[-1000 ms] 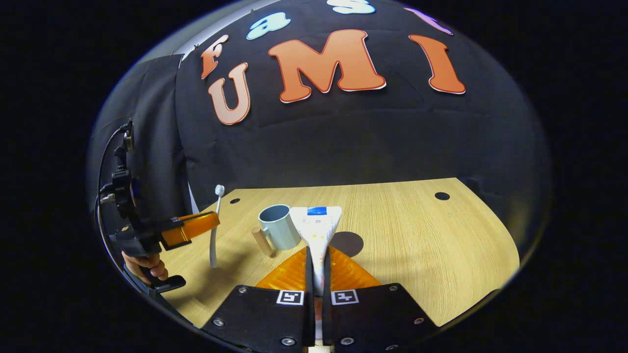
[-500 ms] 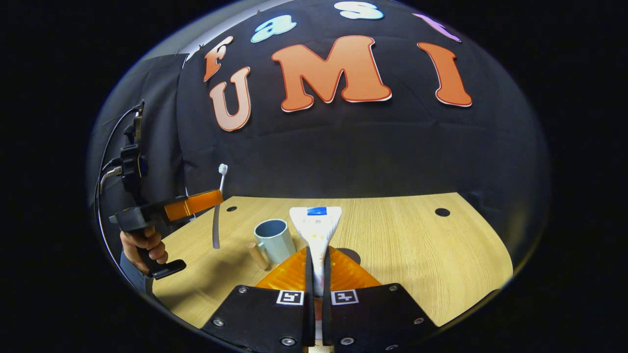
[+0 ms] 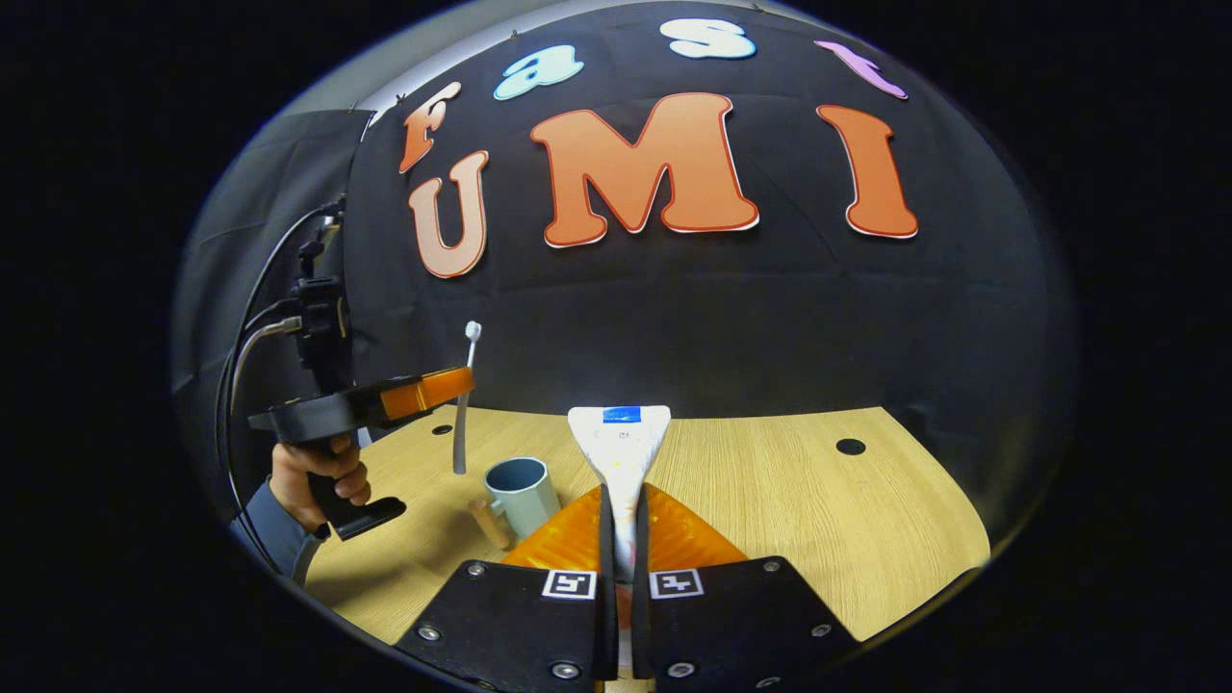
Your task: Put the toothbrush and toothpaste on the desktop into the cup, then pick up the cup and place it on the coaster on the desktop.
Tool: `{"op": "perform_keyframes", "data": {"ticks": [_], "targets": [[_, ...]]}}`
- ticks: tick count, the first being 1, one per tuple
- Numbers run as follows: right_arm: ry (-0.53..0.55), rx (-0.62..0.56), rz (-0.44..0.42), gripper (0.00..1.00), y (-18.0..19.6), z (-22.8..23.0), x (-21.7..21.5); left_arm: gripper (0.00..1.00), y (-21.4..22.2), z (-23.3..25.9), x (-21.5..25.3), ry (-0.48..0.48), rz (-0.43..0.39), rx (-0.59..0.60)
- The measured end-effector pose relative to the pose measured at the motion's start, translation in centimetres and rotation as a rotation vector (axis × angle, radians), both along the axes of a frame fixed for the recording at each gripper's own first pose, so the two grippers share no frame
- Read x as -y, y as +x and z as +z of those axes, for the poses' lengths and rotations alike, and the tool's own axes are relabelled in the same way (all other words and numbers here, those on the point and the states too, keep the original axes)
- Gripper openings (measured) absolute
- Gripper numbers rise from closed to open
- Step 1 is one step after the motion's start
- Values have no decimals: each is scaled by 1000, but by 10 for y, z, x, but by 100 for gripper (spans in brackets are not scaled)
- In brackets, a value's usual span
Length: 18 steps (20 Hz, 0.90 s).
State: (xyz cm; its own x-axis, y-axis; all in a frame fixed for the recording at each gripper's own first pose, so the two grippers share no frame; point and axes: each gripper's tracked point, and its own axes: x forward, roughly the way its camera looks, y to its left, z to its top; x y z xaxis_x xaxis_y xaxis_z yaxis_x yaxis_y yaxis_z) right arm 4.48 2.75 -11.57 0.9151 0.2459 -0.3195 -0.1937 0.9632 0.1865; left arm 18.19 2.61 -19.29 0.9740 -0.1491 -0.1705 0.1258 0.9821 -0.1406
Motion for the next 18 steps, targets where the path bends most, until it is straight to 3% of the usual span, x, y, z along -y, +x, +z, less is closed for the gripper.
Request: {"op": "perform_keyframes", "data": {"ticks": [8,18], "targets": [[10,9,-16,6,2,-2,2,2,29,-49,20,-34,-5,-84],[12,18,-22,6,20,-1,-1,2,24,-107,30,-51,-17,-239]]}}
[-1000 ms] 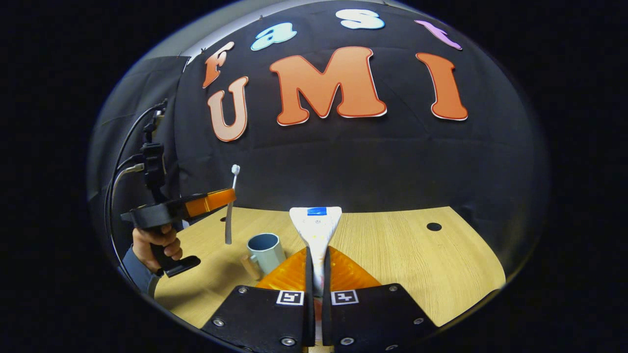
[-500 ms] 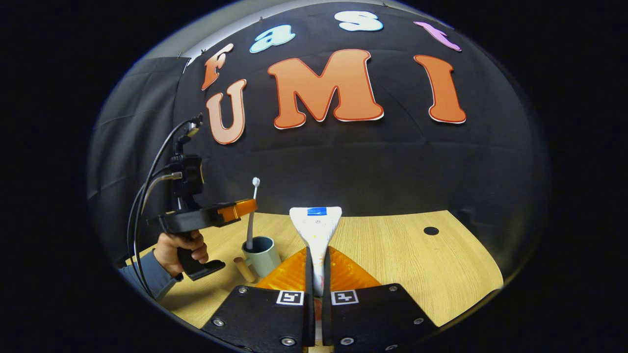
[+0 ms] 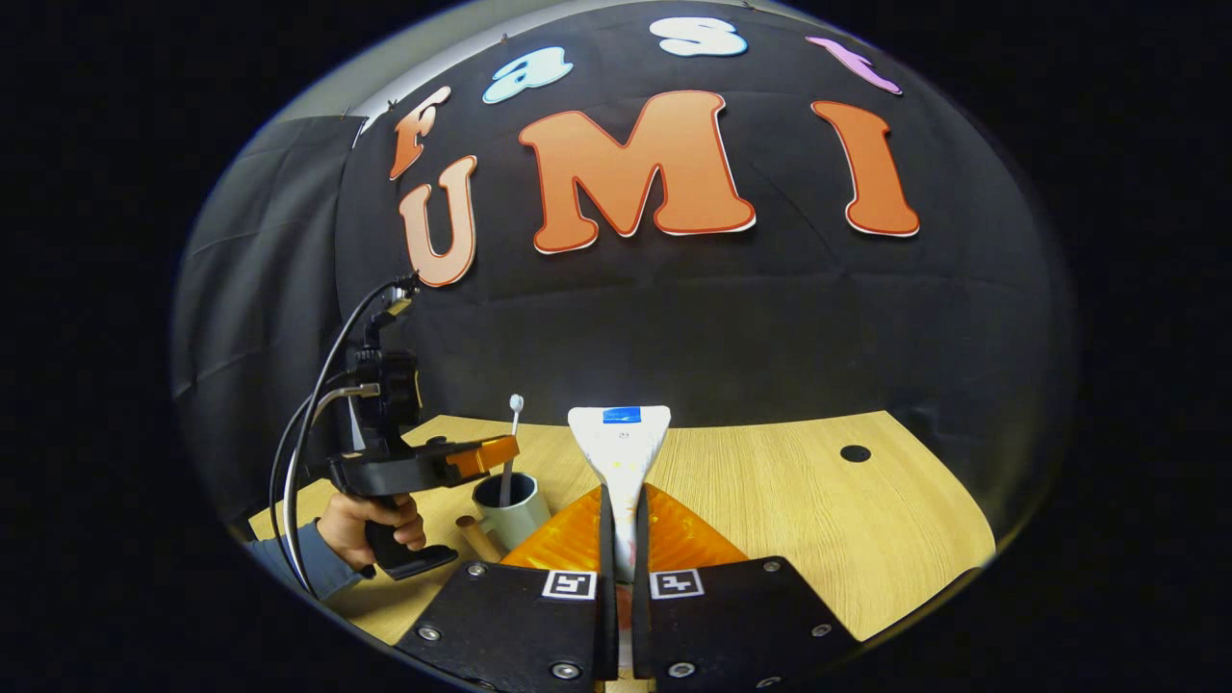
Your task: Put the toothbrush and toothpaste on the desktop into the cup, then pick up the cup and place it on the coaster on the desktop.
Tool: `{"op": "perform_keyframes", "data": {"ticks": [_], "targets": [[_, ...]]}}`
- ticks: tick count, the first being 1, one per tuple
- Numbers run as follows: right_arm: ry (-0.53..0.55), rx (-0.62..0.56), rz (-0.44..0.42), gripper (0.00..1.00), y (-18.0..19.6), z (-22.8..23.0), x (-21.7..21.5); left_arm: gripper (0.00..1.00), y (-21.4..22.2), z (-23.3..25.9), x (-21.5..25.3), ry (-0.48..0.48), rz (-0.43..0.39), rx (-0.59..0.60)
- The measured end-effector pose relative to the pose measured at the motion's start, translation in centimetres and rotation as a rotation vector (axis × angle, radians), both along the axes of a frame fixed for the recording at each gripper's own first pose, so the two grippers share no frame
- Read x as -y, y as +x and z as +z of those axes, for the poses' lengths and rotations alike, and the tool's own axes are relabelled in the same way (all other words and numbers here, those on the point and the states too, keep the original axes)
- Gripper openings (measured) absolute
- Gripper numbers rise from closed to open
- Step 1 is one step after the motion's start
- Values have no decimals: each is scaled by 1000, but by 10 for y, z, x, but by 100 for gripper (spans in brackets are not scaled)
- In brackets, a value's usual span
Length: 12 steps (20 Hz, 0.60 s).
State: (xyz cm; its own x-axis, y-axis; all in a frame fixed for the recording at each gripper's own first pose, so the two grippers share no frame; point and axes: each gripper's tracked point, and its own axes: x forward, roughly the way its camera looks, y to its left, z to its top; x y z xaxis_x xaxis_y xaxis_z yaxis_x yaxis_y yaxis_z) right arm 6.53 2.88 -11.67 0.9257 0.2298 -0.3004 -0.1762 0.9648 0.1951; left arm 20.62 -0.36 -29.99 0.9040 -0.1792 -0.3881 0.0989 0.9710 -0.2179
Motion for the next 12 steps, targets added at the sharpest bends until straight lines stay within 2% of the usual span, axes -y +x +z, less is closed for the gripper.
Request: {"op": "perform_keyframes", "data": {"ticks": [3,9,12], "targets": [[4,16,3,6,7,8,-2,4,-6,-7,-5,28,4,-23],[14,37,9,6,17,21,-9,9,-27,-10,1,59,-51,-64],[14,48,13,6,22,25,-13,25,-42,-9,-3,95,-74,-83]]}}
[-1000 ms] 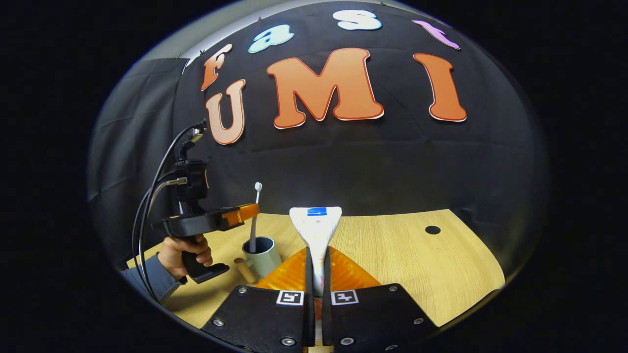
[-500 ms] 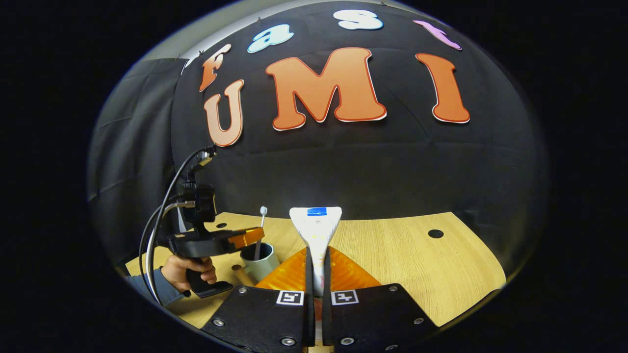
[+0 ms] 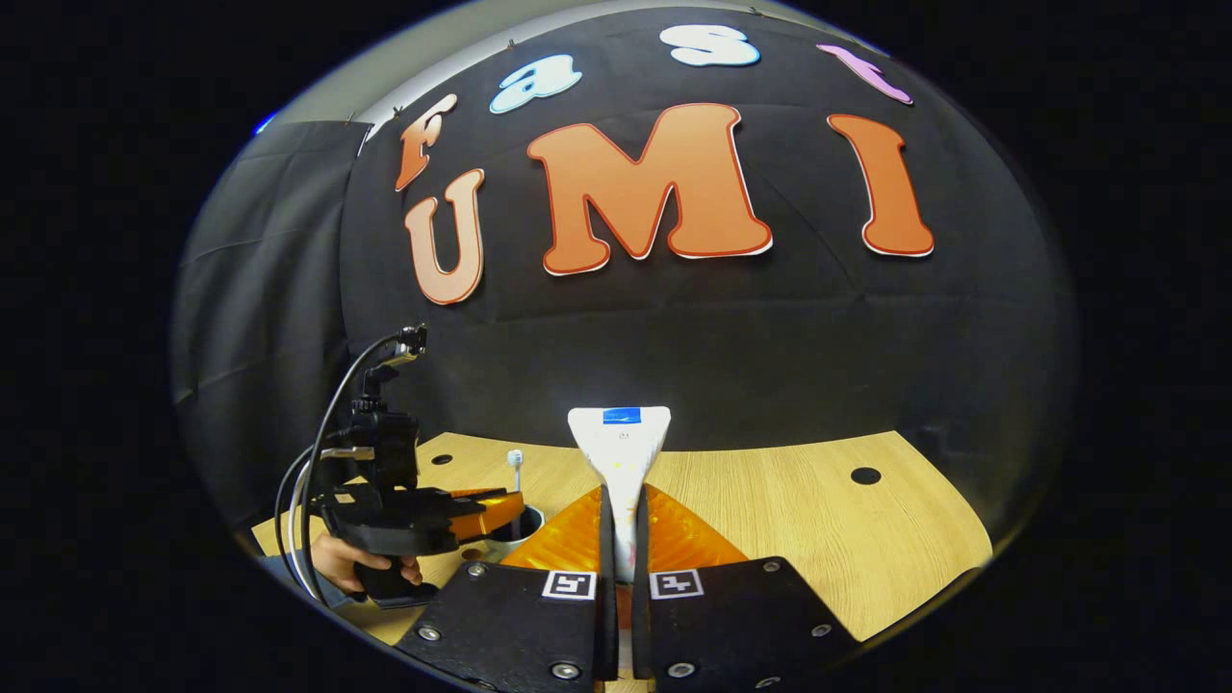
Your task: Put the toothbrush and toothpaste on the desktop into the cup, then pick up the cup and place it on the coaster on the desktop.
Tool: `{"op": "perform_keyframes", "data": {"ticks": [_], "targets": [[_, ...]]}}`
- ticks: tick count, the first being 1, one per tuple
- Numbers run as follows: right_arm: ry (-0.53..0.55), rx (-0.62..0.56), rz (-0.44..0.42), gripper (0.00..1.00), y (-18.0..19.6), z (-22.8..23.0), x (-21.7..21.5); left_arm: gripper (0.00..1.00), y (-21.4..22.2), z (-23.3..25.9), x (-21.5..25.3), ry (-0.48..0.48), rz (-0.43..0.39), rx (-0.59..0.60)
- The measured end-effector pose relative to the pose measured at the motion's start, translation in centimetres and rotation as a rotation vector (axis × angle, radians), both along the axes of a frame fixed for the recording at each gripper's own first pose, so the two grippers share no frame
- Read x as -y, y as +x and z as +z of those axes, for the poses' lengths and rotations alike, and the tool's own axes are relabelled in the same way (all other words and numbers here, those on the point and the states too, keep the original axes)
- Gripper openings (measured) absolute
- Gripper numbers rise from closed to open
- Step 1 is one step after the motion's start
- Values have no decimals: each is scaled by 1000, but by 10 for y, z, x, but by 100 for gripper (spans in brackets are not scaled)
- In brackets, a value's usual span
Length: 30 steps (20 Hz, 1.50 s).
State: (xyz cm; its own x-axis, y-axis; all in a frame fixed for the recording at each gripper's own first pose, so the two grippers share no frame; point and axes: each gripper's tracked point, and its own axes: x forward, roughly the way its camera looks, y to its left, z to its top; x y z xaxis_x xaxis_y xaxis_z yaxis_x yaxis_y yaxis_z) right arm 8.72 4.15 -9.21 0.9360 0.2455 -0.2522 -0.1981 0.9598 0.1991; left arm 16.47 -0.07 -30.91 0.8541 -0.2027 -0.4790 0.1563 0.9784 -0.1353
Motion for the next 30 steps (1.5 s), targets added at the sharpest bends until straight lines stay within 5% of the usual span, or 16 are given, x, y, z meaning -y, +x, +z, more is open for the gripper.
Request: {"op": "perform_keyframes", "data": {"ticks": [3,7,18,30], "targets": [[31,30,3,6,10,12,-4,29,-15,9,-6,21,-6,9],[65,48,18,6,28,25,-15,82,-37,27,-22,19,10,60],[130,131,93,7,96,46,-80,91,-77,95,-75,-59,158,270],[223,178,222,7,123,18,-152,97,-90,96,-100,-21,201,280]]}}
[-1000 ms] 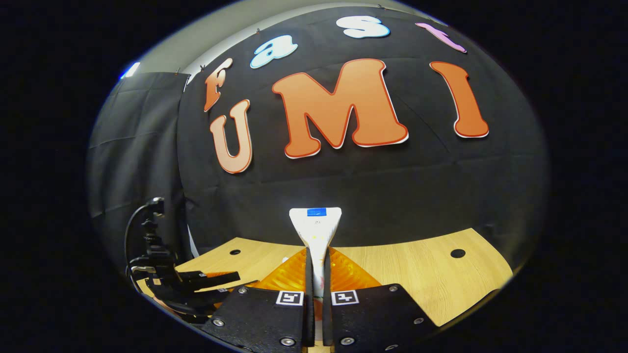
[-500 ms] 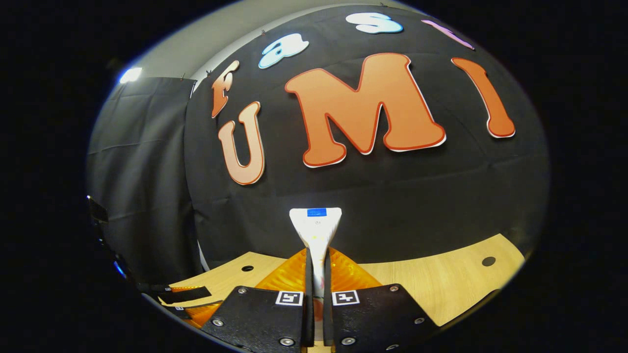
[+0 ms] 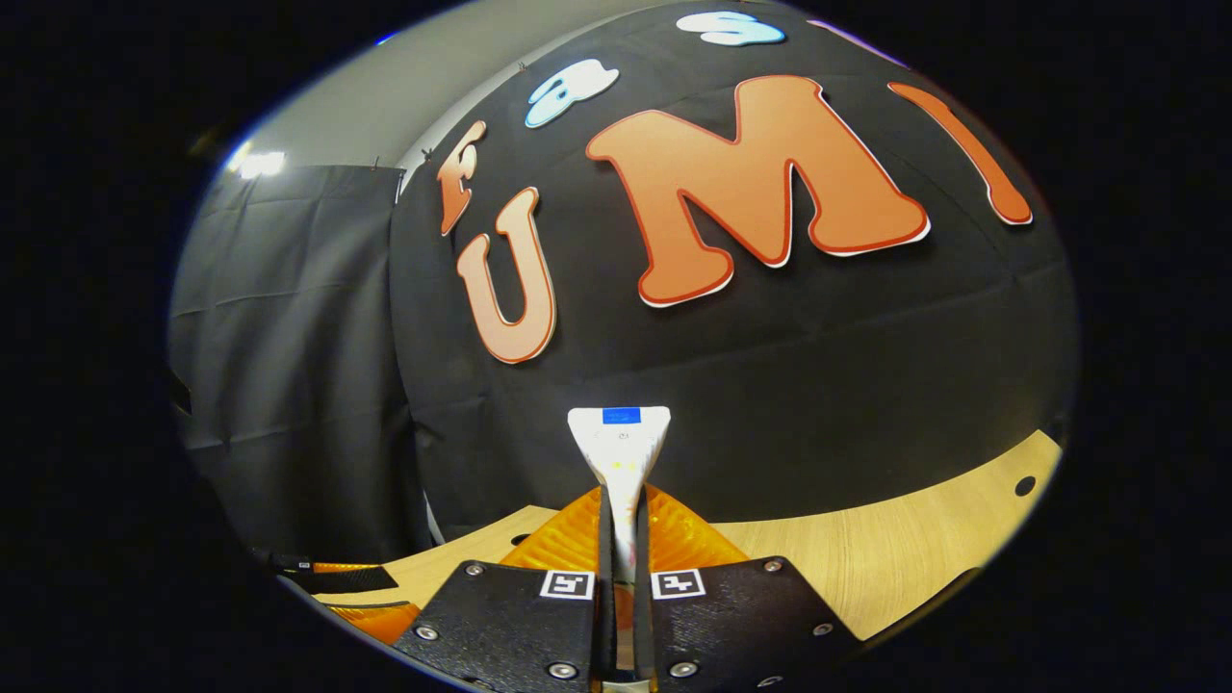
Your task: Put the toothbrush and toothpaste on the desktop into the cup, then pick up the cup and place it on the coaster on the desktop.
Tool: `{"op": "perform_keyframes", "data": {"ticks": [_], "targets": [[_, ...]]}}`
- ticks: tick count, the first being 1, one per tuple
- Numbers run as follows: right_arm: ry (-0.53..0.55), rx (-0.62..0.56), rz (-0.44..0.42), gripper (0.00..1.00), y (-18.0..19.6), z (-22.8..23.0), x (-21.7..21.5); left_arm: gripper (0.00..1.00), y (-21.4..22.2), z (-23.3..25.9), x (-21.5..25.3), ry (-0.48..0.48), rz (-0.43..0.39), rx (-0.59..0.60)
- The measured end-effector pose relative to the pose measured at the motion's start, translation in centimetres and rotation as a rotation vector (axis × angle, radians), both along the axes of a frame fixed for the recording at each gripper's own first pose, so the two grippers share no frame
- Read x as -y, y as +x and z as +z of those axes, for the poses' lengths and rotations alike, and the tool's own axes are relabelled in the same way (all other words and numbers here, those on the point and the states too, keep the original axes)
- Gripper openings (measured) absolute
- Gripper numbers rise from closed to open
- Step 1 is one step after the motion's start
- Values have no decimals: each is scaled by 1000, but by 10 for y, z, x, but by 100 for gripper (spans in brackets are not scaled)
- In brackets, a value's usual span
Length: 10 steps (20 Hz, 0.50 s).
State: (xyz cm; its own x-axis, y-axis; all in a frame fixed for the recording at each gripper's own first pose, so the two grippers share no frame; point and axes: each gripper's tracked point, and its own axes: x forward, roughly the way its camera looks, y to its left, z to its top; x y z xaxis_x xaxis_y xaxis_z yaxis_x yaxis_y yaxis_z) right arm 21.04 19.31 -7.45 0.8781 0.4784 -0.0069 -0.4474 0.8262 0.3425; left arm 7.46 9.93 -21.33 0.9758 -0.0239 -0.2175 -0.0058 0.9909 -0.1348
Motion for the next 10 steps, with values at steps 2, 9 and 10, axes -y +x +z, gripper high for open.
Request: {"op": "perform_keyframes", "data": {"ticks": [2,9,10], "targets": [[-19,-4,9,7,1,-11,-8,97,1,-3,-3,0,8,-11],[-89,-31,9,7,-5,-53,-29,98,0,-23,-2,-22,15,-66],[-83,-34,6,12,-5,-56,-30,97,-1,-23,-4,-26,17,-72]]}}
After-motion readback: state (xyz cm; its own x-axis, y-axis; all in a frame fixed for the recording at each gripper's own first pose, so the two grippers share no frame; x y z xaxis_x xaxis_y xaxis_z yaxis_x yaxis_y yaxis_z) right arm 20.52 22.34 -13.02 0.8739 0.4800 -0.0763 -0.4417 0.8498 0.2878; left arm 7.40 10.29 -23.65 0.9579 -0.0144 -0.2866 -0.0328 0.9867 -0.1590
